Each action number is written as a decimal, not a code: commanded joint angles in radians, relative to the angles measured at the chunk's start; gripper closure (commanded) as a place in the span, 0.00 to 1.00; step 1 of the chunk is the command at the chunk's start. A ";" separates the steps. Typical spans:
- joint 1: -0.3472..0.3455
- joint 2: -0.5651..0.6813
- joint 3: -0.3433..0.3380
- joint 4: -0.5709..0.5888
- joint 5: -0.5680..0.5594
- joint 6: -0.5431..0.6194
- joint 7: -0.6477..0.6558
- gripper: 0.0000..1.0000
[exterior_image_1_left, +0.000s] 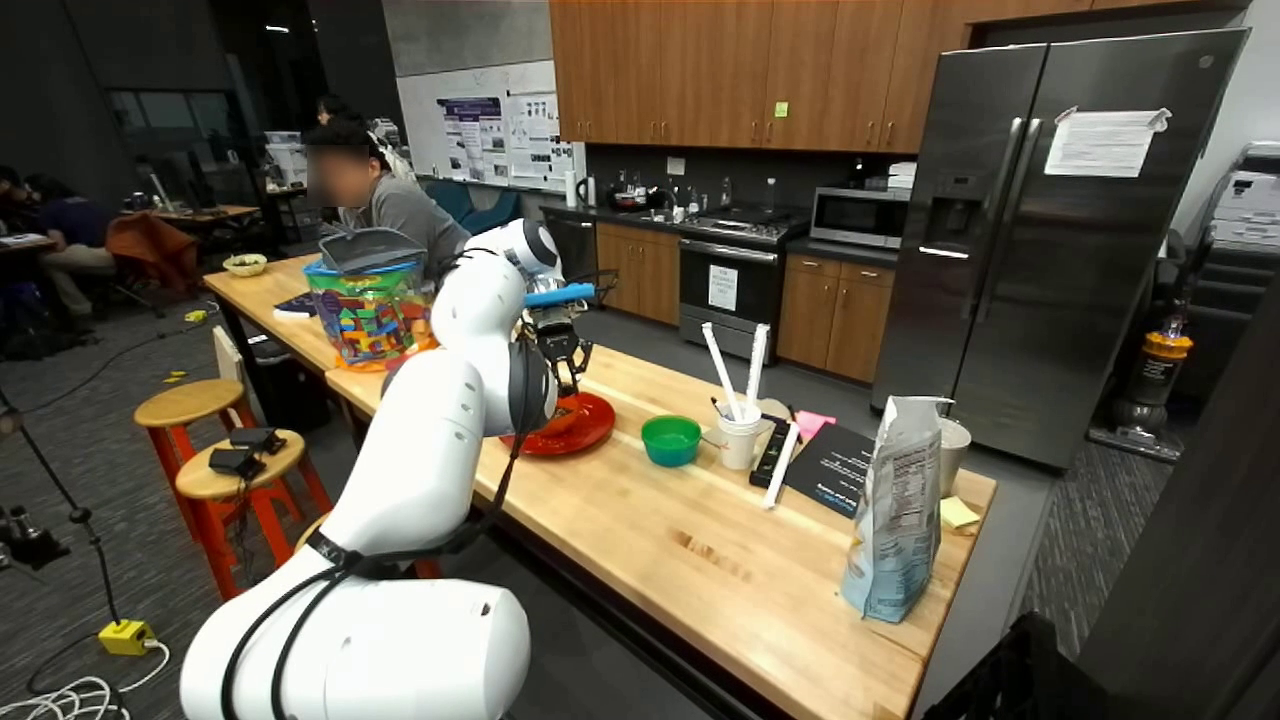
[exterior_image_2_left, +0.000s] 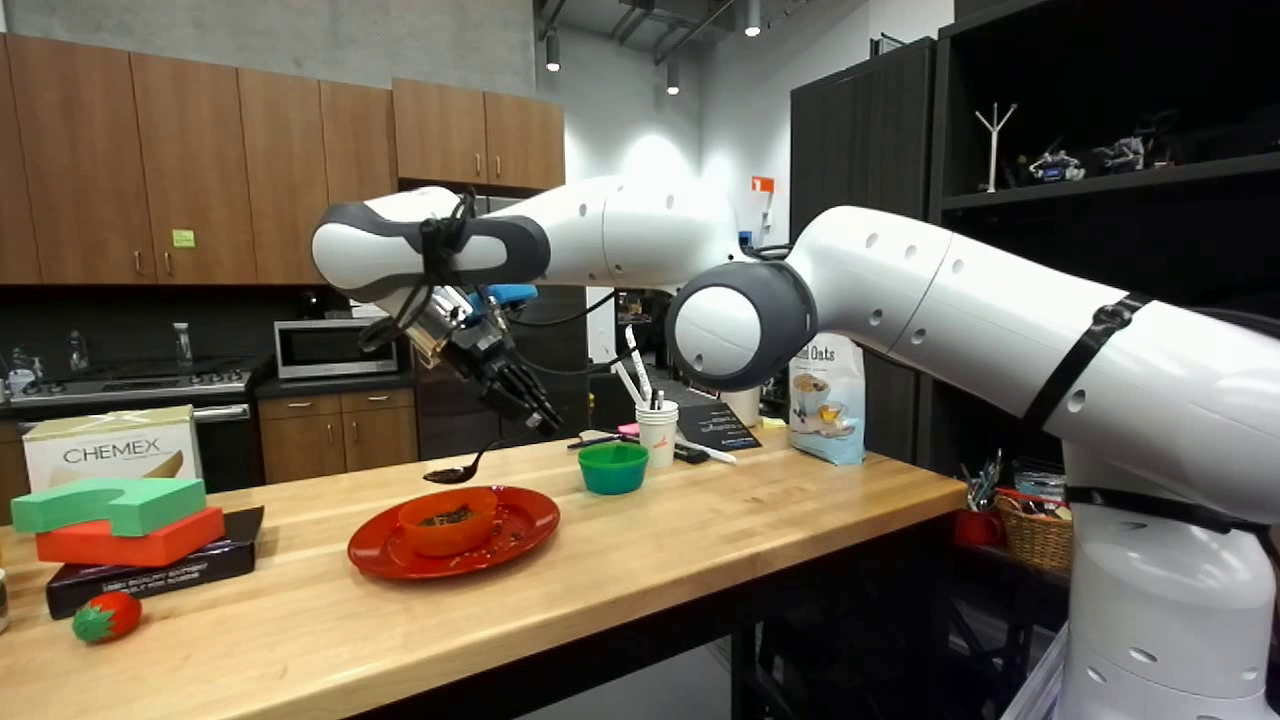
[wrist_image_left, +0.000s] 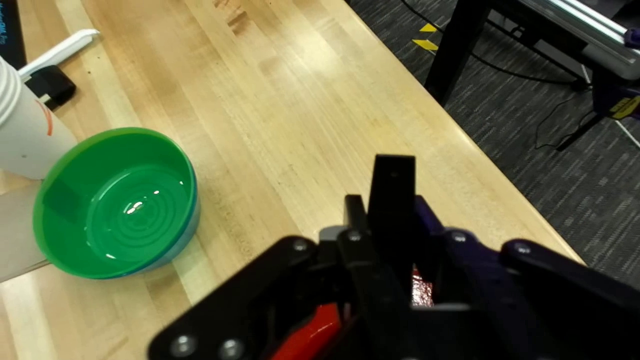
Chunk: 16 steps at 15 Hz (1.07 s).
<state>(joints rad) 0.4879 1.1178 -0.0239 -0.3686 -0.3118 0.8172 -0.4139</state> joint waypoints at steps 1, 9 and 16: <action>-0.010 -0.042 0.009 -0.040 0.033 -0.019 0.060 0.94; -0.024 -0.046 0.021 -0.031 0.072 -0.043 0.138 0.94; -0.072 -0.046 0.086 -0.004 0.202 0.074 0.156 0.94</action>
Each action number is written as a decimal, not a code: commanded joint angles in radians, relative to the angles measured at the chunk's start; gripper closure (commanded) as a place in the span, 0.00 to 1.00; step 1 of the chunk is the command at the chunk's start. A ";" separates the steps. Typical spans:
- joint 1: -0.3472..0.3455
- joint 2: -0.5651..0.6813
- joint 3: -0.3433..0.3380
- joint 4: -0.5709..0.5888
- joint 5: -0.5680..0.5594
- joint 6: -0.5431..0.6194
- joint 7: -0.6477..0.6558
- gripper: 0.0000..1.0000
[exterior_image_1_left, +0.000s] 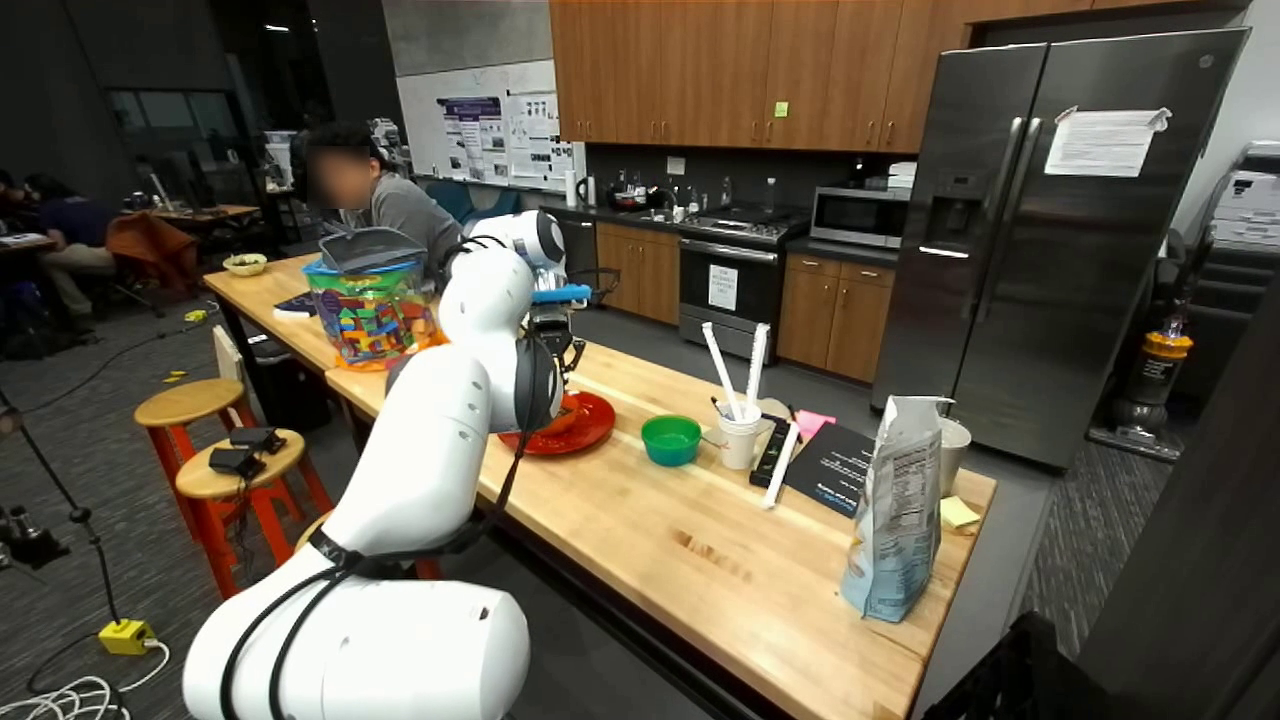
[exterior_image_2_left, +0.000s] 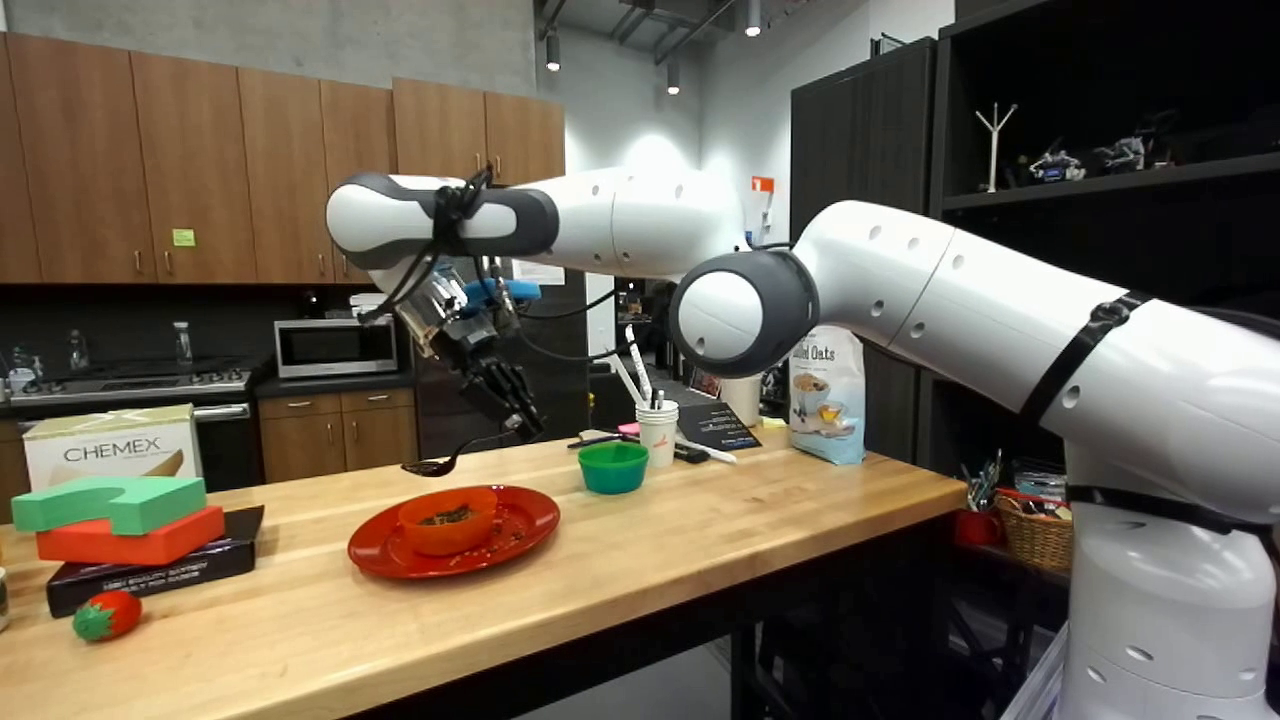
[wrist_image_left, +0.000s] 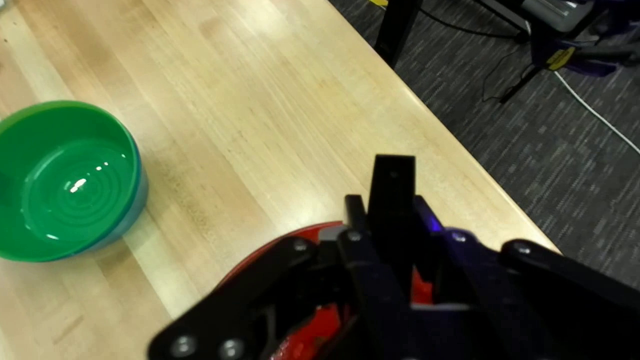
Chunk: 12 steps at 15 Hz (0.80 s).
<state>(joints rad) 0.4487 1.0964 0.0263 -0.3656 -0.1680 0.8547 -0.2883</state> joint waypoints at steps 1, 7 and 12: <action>-0.040 -0.024 0.044 -0.007 0.075 0.052 0.037 0.94; -0.074 -0.024 0.075 -0.016 0.153 0.075 0.079 0.94; -0.072 -0.030 0.079 -0.019 0.178 0.060 0.129 0.94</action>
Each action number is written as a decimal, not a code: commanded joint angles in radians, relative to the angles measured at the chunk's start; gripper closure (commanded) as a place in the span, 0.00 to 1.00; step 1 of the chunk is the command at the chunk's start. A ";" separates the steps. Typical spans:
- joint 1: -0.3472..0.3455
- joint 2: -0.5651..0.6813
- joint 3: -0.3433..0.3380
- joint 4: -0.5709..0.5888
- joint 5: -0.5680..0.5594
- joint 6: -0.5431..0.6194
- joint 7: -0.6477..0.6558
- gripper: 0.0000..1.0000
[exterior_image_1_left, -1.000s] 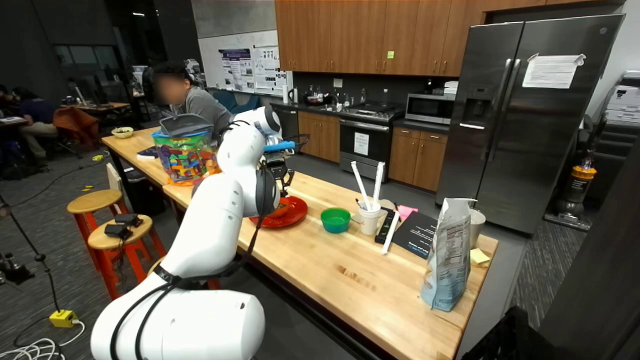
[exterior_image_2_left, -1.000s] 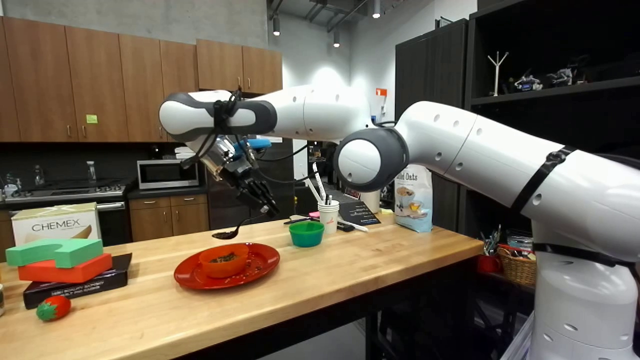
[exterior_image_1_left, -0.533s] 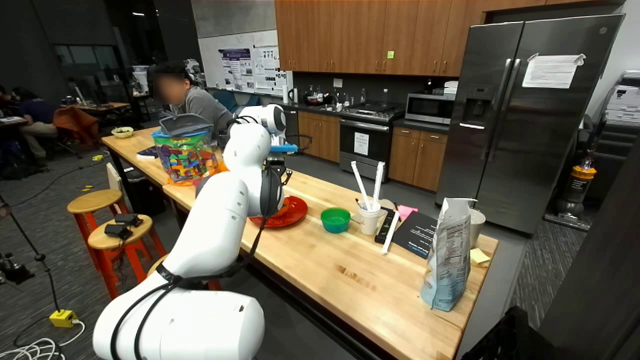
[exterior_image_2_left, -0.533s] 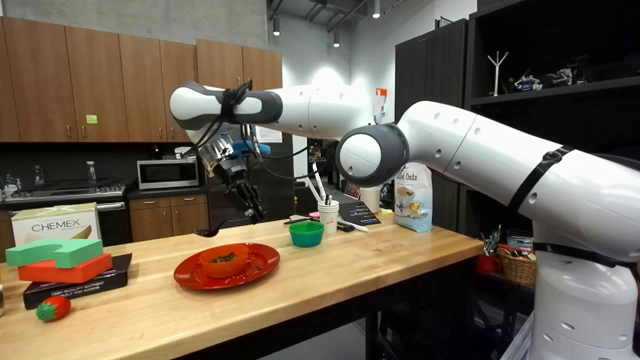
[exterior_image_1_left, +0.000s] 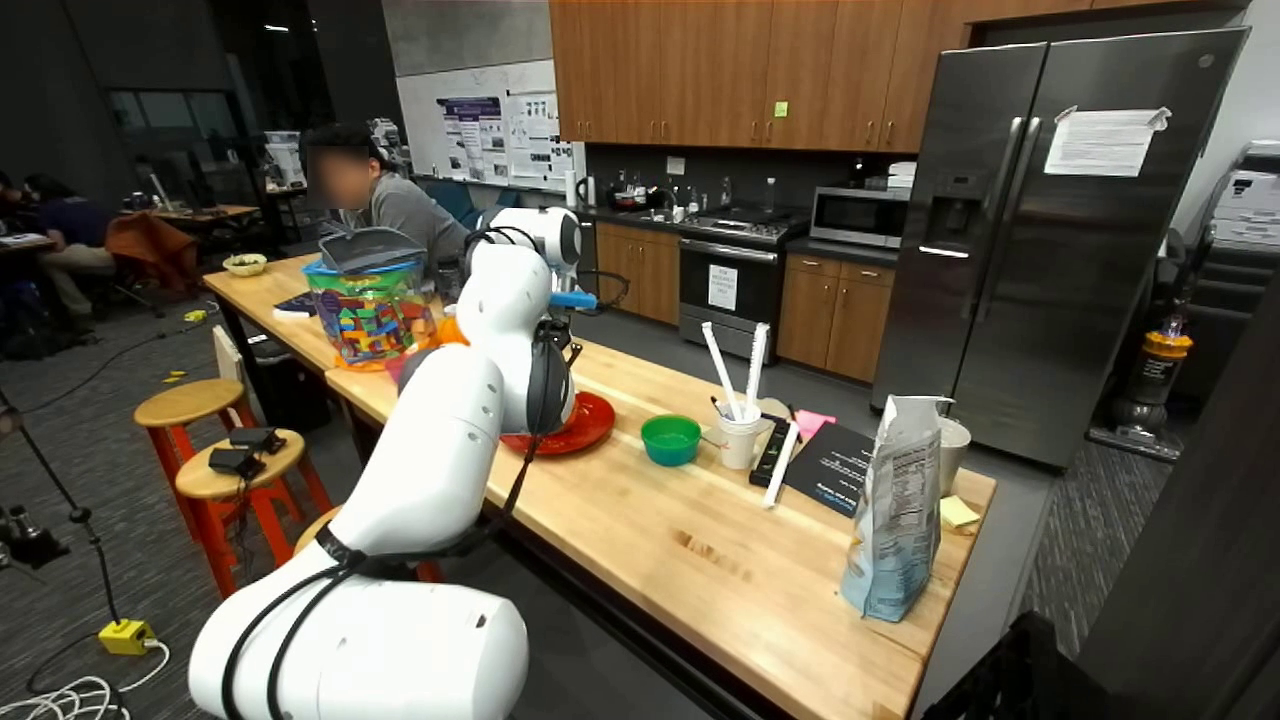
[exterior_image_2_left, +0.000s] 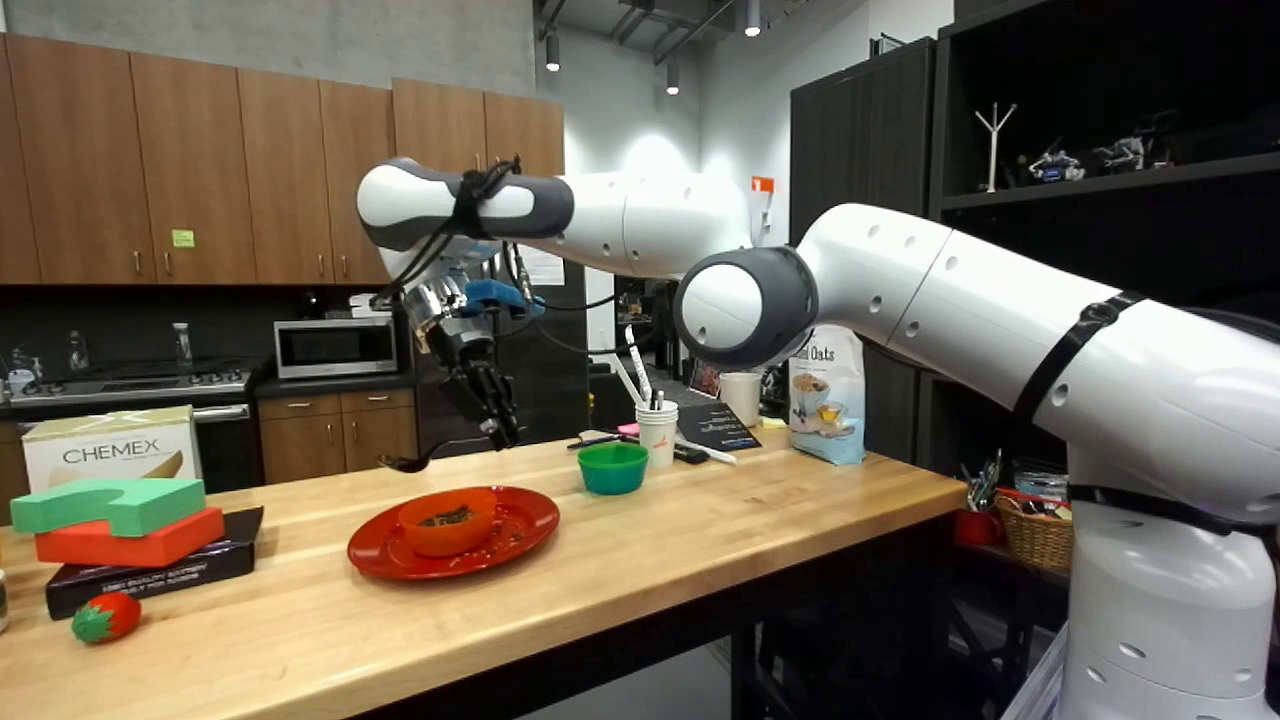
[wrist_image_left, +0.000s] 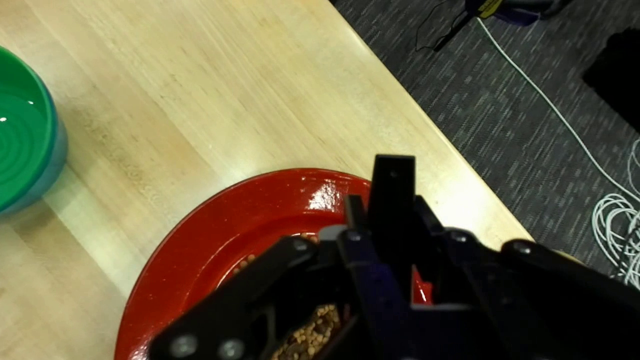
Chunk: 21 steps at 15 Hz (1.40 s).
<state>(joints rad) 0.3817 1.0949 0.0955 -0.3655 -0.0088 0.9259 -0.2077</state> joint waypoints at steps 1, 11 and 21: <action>-0.001 -0.030 0.009 -0.021 0.018 -0.018 0.066 0.94; -0.011 -0.032 0.059 -0.019 0.114 -0.031 0.185 0.94; -0.006 0.011 0.124 0.000 0.235 0.039 0.247 0.94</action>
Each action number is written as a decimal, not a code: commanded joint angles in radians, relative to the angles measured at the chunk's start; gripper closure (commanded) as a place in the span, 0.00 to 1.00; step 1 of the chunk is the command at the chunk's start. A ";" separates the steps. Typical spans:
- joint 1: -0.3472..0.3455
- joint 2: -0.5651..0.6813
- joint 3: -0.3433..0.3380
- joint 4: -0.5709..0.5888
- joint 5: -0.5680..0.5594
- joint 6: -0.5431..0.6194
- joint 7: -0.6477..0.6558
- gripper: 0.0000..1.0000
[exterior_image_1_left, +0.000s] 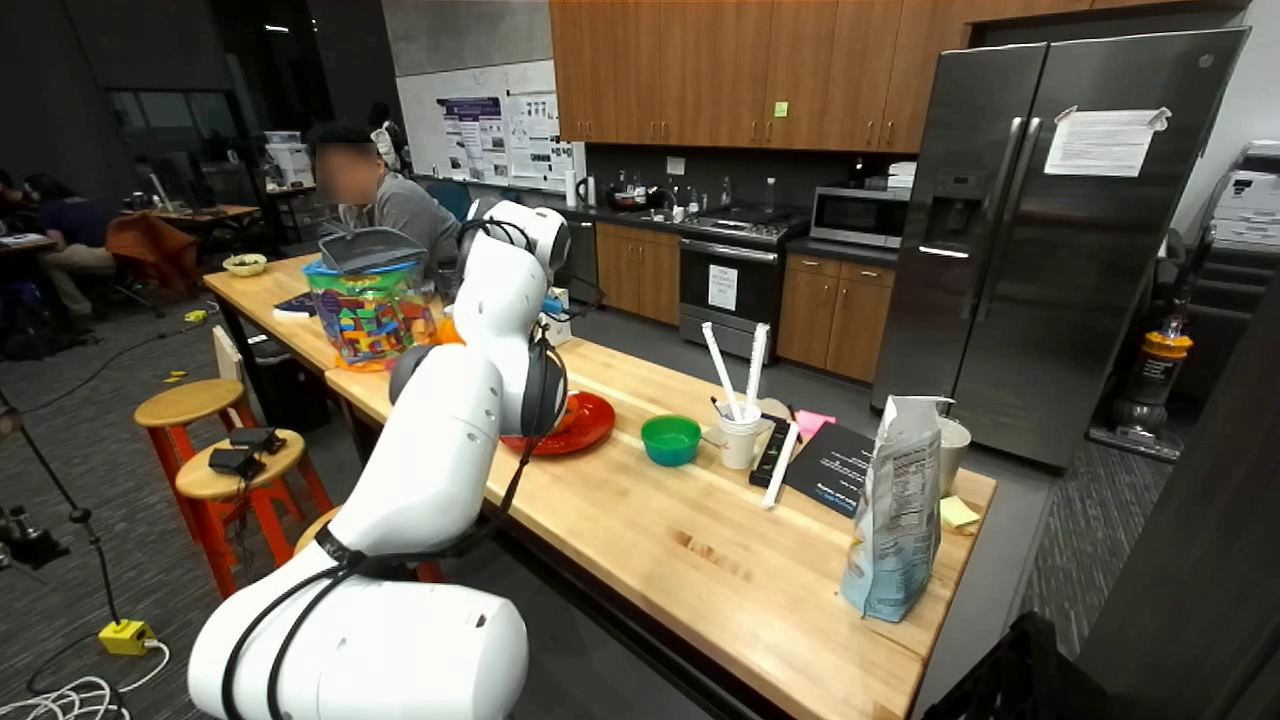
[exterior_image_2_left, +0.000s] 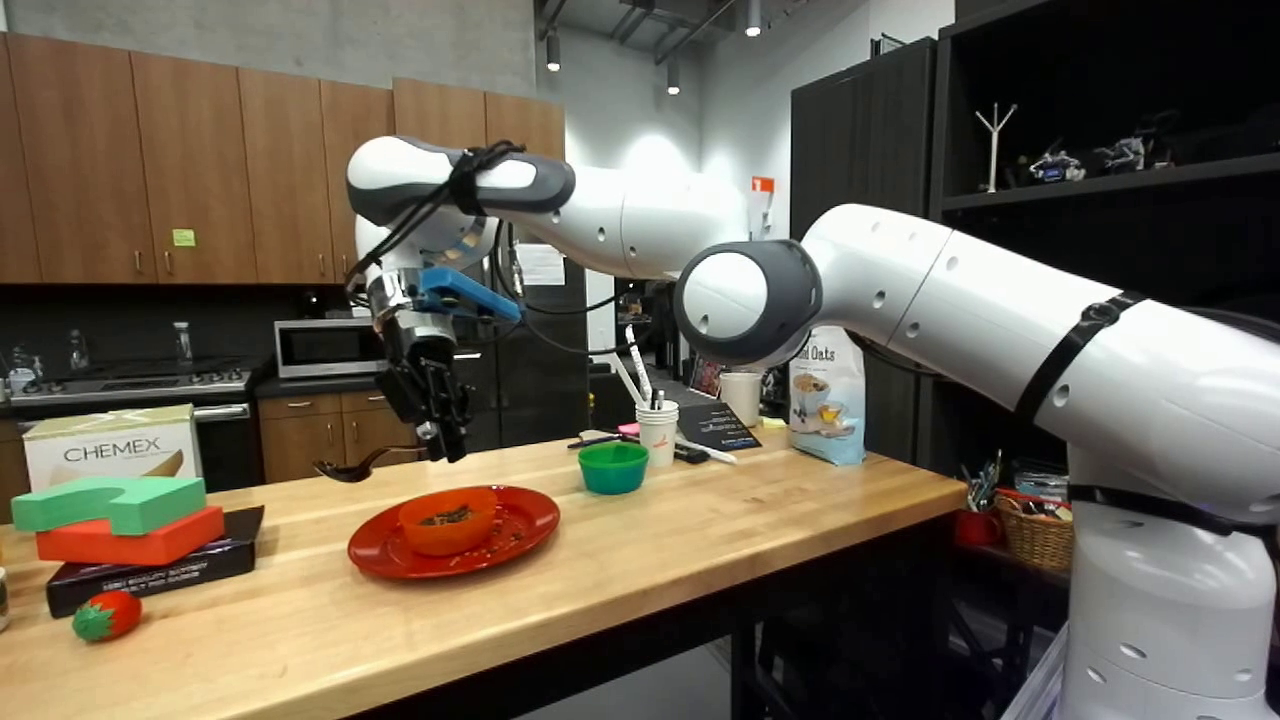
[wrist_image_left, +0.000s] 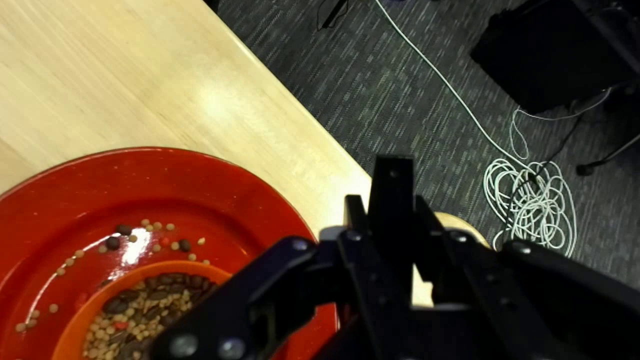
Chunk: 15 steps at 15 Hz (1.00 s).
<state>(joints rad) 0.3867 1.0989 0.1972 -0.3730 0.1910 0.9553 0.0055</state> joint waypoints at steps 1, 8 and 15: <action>-0.013 0.010 0.029 0.009 0.047 0.017 0.043 0.94; -0.029 0.026 0.046 0.011 0.096 0.111 0.084 0.94; -0.044 0.041 0.067 0.015 0.136 0.214 0.138 0.94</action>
<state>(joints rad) 0.3576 1.1273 0.2392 -0.3731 0.2936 1.1179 0.1038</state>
